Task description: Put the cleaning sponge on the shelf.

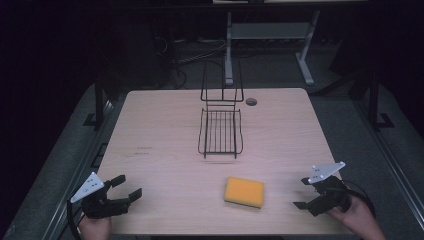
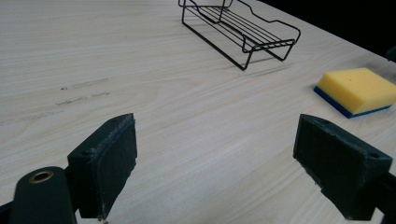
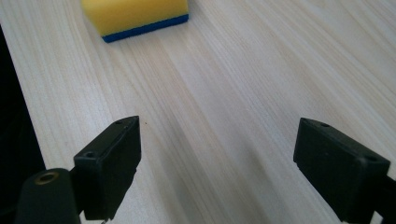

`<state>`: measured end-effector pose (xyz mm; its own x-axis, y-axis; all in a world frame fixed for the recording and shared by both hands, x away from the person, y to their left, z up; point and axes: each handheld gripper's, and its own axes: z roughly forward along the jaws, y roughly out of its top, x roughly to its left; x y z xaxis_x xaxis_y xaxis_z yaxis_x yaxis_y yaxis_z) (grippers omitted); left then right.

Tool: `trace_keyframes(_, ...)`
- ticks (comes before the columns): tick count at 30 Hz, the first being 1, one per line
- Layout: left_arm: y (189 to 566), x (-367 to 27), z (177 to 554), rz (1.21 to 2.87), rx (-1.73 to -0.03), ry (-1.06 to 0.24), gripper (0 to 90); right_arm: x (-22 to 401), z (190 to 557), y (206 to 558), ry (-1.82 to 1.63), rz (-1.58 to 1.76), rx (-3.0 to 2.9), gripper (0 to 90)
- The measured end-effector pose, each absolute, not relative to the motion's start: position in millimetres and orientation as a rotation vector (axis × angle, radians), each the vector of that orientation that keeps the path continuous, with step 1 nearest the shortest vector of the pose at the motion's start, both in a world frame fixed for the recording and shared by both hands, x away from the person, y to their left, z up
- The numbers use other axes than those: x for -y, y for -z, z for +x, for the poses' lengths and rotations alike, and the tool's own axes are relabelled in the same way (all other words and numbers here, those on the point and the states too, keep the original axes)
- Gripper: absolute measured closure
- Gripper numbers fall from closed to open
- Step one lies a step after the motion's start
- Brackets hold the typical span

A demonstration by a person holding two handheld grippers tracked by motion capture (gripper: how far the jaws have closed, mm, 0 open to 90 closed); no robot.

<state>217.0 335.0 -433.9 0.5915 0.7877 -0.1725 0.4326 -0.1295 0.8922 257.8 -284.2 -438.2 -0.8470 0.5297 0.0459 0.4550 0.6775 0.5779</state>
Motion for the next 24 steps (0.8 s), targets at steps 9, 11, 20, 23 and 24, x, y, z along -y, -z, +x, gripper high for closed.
trace_keyframes(9,434,-336,217,1.76,-1.002,-0.425,12.8,275,259,434,-0.894,0.789,-2.786,14.8)
trace_keyframes(11,433,-336,216,1.757,-0.996,-0.425,12.8,273,259,433,-0.894,0.779,-2.787,14.8)
trace_keyframes(20,432,-336,215,1.761,-0.982,-0.433,12.8,255,262,426,-0.908,0.725,-2.809,14.8)
trace_keyframes(23,432,-336,215,1.768,-0.981,-0.438,12.8,250,263,424,-0.893,0.703,-2.822,14.7)
trace_keyframes(24,431,-336,215,1.769,-0.98,-0.438,12.8,248,264,424,-0.888,0.698,-2.829,14.7)
